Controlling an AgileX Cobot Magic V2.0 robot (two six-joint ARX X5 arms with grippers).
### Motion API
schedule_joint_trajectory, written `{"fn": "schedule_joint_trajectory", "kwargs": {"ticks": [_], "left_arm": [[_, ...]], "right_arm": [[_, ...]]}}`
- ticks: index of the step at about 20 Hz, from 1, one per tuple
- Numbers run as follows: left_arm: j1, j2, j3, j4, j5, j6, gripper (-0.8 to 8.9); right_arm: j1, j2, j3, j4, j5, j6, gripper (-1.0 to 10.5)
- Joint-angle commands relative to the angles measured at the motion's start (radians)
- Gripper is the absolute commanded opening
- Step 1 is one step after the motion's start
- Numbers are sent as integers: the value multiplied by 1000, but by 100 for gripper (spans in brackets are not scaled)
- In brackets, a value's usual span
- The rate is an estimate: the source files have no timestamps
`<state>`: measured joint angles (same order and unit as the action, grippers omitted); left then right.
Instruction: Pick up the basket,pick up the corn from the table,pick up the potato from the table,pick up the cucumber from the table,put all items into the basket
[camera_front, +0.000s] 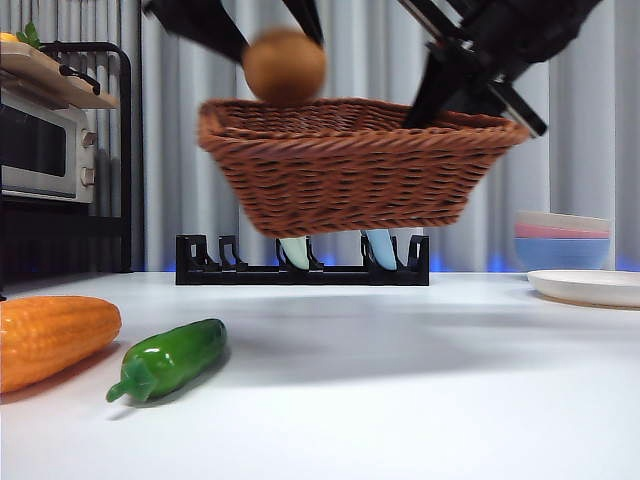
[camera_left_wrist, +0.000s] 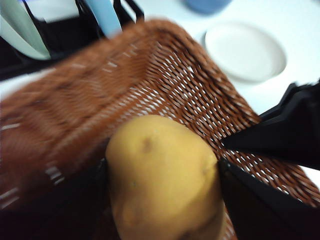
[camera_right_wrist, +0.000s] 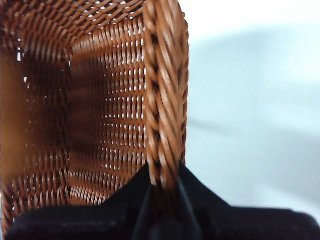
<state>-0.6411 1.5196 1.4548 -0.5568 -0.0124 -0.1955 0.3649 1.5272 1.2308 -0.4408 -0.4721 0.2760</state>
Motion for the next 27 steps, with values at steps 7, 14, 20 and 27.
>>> {"fn": "schedule_joint_trajectory", "kwargs": {"ticks": [7,14,20,27], "left_arm": [[-27,107,-6,-14,-36,13,628],[-48,54,100,-143,-32,14,628],[-92,-137,254,-565,-42,65,627],[-138,-342,126,-796,-217,-75,626]], "right_arm": [[28,2,9,17,-12,30,-11],[18,10,9,18,7,29,-11],[-76,22,9,32,5,22,-11],[-175,22,9,39,-1,3,-11]]}}
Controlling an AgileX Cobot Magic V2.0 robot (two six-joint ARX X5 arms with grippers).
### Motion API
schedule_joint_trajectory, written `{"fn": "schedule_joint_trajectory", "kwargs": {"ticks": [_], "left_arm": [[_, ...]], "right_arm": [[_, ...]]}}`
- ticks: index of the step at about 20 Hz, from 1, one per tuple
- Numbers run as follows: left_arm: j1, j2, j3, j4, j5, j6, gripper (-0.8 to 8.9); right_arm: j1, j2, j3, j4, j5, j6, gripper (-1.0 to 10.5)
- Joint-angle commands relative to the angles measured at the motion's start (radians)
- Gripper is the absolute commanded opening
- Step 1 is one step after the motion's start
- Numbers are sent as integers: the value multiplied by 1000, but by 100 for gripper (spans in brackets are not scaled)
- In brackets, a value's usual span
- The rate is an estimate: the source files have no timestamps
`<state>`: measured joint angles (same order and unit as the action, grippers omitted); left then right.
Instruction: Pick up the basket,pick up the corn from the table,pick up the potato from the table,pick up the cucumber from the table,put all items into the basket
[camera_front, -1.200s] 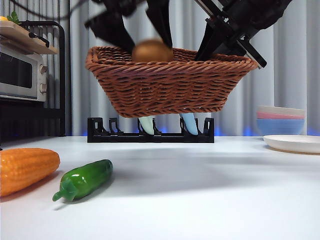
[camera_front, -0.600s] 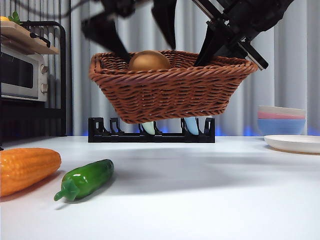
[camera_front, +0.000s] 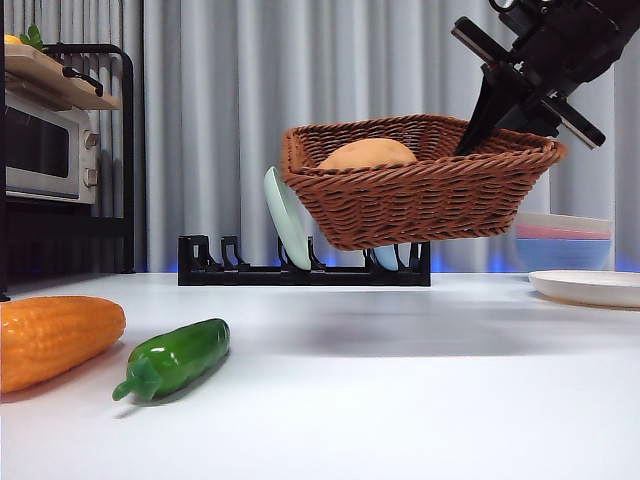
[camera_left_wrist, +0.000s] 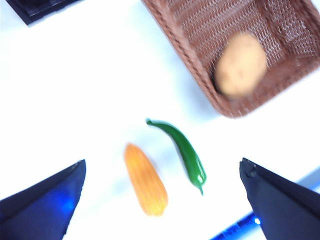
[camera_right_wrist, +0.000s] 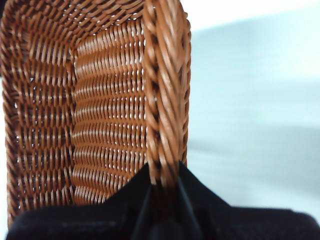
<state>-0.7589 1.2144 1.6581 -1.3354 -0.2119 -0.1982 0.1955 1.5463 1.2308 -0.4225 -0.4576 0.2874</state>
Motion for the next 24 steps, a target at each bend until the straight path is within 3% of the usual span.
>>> {"fn": "schedule_joint_trajectory", "kwargs": {"ticks": [1,5,9,12,16,21,22,23,24], "left_arm": [[-30,-74,-160,0,-40,-102,626],[-33,-155,-514,156,-50,-198,625],[12,-99,-742,356,-31,-221,625],[101,-18,-803,462,-13,-198,624],[237,86,-807,619,192,-117,623],[325,221,-807,663,205,-60,622],[329,234,-807,681,205,-60,578],[328,240,-807,698,206,-58,457],[328,242,-807,712,220,-36,273]], "right_arm": [[-13,3,9,22,-16,-9,-11],[-19,3,9,29,-16,-13,-10],[-18,3,9,27,-23,-12,-11],[-18,3,9,26,-67,-12,-11],[-18,3,9,25,-68,-12,-11],[-18,3,9,25,-67,-12,-11],[-18,3,9,25,-68,-12,-11],[-18,3,9,24,-67,-12,-11],[-18,3,9,24,-67,-12,-11]]}}
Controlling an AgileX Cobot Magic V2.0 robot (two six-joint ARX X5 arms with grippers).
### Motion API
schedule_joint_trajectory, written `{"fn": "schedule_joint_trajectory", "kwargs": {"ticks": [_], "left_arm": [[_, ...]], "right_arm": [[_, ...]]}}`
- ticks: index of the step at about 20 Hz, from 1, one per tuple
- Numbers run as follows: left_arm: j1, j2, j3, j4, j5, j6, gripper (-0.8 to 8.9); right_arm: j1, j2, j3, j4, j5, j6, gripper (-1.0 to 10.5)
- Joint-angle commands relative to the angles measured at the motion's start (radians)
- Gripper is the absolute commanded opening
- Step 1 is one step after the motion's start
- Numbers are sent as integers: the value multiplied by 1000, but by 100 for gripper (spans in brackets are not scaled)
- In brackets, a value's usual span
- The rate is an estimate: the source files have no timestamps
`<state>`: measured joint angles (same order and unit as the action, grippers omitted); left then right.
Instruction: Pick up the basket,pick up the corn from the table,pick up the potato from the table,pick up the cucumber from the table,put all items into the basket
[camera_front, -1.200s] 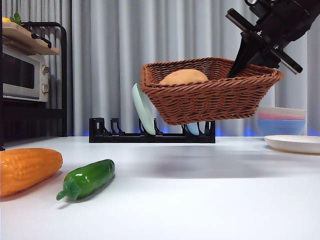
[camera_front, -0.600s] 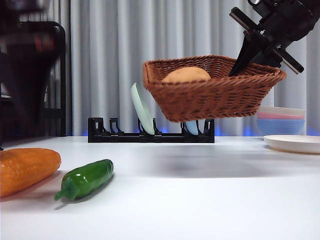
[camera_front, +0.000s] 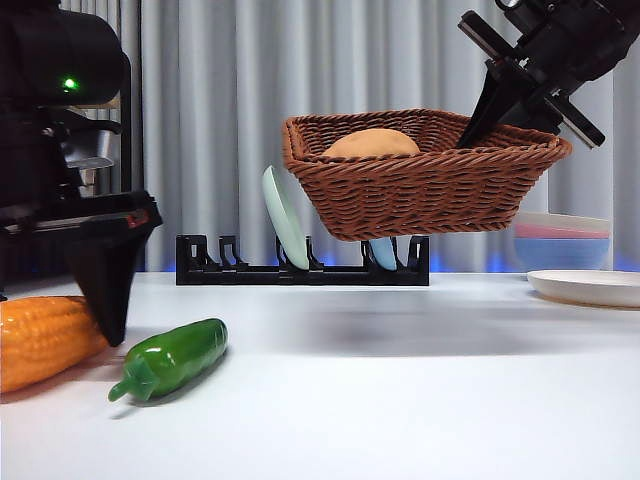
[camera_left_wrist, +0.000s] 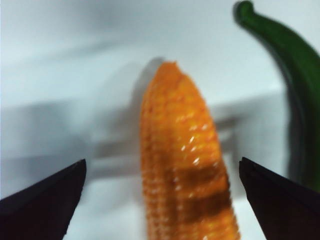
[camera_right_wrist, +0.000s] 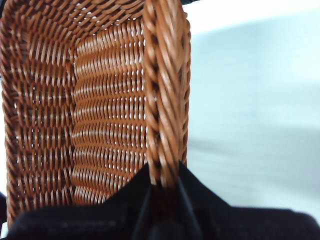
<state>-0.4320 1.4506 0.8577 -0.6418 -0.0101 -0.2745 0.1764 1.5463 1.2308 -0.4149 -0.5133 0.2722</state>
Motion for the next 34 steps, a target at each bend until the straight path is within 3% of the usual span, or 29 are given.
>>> {"fn": "schedule_joint_trajectory", "kwargs": {"ticks": [1,2,6,10,13,16,19,24,28,29,30,31,34], "left_arm": [[0,6,-6,23,51,85,38],[0,6,-6,21,76,104,-2],[0,-4,-6,-28,97,120,-8],[-29,-163,-6,-138,208,116,-8],[-87,-403,28,-154,327,9,-8],[-142,-511,128,65,263,-80,-8],[-143,-395,278,154,173,-35,-8],[-143,-37,517,137,167,64,-8],[-143,131,599,98,123,92,16],[-143,143,600,90,108,95,146],[-143,149,600,79,93,95,416],[-144,150,600,72,85,96,604],[-144,150,600,71,92,95,629]], "right_arm": [[1,3,9,17,-11,4,-11],[1,3,9,17,-11,4,-11],[1,3,9,17,-9,4,-11],[5,3,9,13,-9,4,-11],[23,3,9,6,-4,3,-11],[67,3,9,6,-4,4,-11],[128,3,9,6,-4,4,-11],[209,3,9,5,-3,7,-11],[217,3,9,-17,-3,7,-11],[217,3,9,-21,0,7,-11],[217,3,9,-22,0,7,-11],[217,3,9,-22,0,7,-11],[217,3,9,-23,21,7,-11]]}}
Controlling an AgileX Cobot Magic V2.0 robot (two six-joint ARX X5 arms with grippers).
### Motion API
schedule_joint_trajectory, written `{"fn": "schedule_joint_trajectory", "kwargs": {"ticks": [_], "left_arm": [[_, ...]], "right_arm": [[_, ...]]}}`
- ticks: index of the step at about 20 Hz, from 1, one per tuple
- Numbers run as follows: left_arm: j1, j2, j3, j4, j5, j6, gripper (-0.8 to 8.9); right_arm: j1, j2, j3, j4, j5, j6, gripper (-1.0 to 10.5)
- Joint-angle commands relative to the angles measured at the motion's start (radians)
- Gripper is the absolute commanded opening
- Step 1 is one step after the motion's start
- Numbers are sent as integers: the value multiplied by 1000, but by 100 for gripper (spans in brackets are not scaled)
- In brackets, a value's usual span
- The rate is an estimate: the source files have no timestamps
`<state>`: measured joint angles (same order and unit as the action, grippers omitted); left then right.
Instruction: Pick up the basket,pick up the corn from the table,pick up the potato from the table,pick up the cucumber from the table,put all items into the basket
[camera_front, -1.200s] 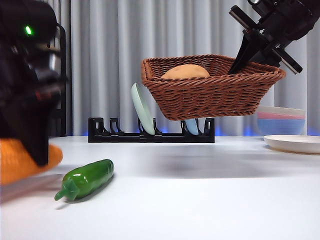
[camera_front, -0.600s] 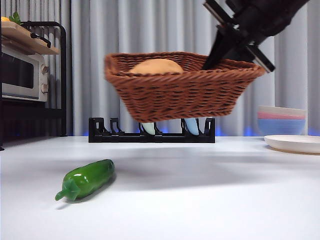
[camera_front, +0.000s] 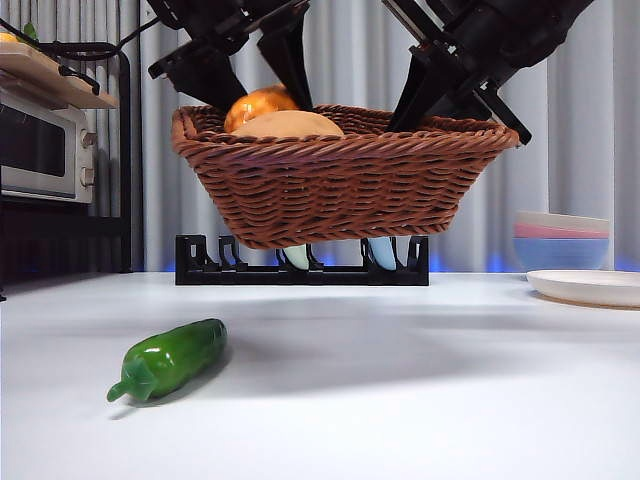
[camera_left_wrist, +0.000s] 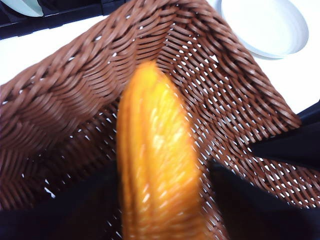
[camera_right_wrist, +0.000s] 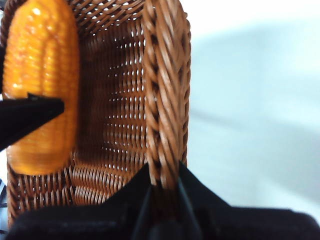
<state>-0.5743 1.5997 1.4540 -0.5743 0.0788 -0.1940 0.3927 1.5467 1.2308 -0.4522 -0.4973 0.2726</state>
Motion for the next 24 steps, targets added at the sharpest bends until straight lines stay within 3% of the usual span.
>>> {"fn": "schedule_joint_trajectory", "kwargs": {"ticks": [1,5,10,16,20,24], "left_arm": [[-2,0,7,3,6,11,629],[-7,-46,59,-63,35,11,629],[-48,-228,184,-327,31,65,629],[-132,-449,136,-662,8,64,628],[-205,-517,-158,-539,-50,-50,627],[-209,-466,-465,-222,-53,-129,622]], "right_arm": [[0,2,9,14,8,7,-11],[-8,2,9,15,7,7,-11],[-72,2,9,30,5,7,-11],[-209,2,9,33,-2,6,-11],[-259,2,9,32,-31,6,-11],[-267,2,9,26,-55,6,-11]]}}
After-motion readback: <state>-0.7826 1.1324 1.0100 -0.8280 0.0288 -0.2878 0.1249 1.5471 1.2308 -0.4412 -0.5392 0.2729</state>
